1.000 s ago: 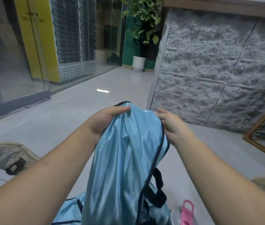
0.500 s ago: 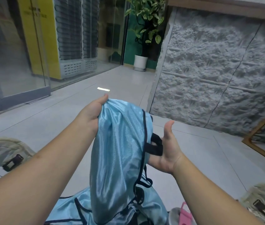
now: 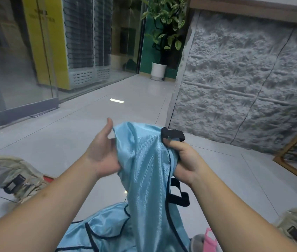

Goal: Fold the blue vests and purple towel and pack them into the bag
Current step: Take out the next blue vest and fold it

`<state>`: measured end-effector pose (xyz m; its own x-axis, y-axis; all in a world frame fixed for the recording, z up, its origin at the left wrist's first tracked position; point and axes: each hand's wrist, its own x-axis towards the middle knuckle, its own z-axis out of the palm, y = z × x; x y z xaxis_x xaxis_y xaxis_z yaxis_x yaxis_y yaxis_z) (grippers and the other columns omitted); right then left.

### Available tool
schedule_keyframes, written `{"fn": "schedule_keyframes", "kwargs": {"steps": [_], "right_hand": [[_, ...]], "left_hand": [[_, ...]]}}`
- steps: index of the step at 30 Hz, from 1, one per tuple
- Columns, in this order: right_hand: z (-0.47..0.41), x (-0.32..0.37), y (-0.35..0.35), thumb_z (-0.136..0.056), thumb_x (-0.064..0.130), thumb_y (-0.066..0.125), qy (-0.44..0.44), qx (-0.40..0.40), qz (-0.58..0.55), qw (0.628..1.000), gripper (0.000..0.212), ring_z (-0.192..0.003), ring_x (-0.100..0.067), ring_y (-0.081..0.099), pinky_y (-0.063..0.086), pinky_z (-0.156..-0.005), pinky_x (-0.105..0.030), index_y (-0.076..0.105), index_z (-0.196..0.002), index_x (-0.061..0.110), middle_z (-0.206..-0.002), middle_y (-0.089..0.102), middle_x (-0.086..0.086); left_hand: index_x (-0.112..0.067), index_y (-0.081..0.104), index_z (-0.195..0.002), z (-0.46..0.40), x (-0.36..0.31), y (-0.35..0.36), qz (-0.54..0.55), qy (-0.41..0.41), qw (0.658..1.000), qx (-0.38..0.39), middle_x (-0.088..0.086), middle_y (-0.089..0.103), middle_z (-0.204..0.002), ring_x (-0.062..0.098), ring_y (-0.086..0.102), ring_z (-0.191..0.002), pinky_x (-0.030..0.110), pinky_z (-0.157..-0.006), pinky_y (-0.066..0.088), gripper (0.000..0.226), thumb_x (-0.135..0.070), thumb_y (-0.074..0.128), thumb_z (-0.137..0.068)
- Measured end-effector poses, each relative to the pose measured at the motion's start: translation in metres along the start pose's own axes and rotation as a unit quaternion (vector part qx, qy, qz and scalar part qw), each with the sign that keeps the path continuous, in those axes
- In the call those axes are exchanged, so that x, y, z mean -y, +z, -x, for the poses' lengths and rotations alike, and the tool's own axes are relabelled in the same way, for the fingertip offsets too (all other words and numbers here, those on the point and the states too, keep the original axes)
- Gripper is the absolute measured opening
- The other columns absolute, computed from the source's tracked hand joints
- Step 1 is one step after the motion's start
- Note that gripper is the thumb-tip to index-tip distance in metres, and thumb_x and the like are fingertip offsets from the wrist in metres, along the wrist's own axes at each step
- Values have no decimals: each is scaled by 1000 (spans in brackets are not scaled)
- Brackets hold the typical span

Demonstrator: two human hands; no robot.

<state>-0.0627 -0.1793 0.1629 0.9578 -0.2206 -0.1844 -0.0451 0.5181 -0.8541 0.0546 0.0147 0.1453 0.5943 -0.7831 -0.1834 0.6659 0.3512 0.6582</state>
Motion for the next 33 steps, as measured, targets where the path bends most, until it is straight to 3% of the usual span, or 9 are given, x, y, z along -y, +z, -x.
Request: {"fn": "schedule_keyframes", "kwargs": {"steps": [4,7,12,15,18,20,23,27,33], "right_hand": [[-4,-3,-3,-90,7,70,30,-72,32,996,41,-110,-40,71,60,-93,-50,66,-127,-10,-127,68,-31],[-5,0,-3,-97,10,68,48,-108,65,991,34,-113,-39,72,60,-92,-50,68,-127,-6,-121,73,-26],[5,22,2,-88,4,76,77,-139,131,979,29,-103,-37,75,61,-88,-46,73,-116,-6,-114,76,-23],[0,27,1,-75,-10,80,50,-180,202,961,70,-93,-39,77,65,-80,-49,55,-140,-8,-122,71,-26],[-2,29,1,-76,-16,78,1,-171,205,964,122,-101,-37,75,62,-89,-54,10,-167,30,-157,41,-20],[2,32,3,-82,-17,71,-13,-142,215,966,97,-102,-35,76,63,-89,-49,37,-161,29,-154,49,-19],[6,43,2,-87,-13,69,-14,-110,262,959,43,-100,-35,76,64,-84,-41,78,-118,15,-123,73,-22],[12,51,4,-58,9,95,-5,-89,488,868,56,-125,-30,61,50,-109,-46,82,-110,26,-129,67,-6],[17,52,18,-77,15,88,-44,-136,648,748,24,-64,-18,54,39,-52,-22,80,-99,14,-82,64,-3]], "left_hand": [[-2,64,-138,2,4,4,-160,-27,986,30,23,58,-145,37,55,-136,52,-120,37,55,-27,75,-89],[2,66,-131,1,1,8,-259,-41,965,-15,23,69,-130,37,68,-117,48,-103,54,46,3,70,-85],[5,68,-125,-5,-9,13,-331,-56,934,-123,22,75,-116,35,74,-104,46,-92,58,35,5,68,-91],[11,67,-119,-1,-15,22,-352,-40,913,-200,23,77,-105,37,75,-97,51,-90,59,35,-4,77,-89],[6,52,-141,-2,-20,27,-327,6,920,-214,20,70,-125,39,73,-102,55,-91,58,64,-10,82,-86],[-14,46,-152,-1,-23,31,-313,59,926,-203,16,58,-144,35,67,-116,49,-95,57,66,-11,76,-93],[-22,79,-109,4,-30,39,-378,91,901,-194,16,70,-126,33,68,-115,50,-105,53,21,-13,61,-103],[-23,84,-88,9,-36,41,-493,127,840,-186,12,77,-108,30,70,-109,48,-107,52,18,-11,73,-95],[-22,76,-114,14,-31,54,-641,125,731,-197,9,66,-117,26,67,-99,36,-87,55,45,-10,93,-74]]}}
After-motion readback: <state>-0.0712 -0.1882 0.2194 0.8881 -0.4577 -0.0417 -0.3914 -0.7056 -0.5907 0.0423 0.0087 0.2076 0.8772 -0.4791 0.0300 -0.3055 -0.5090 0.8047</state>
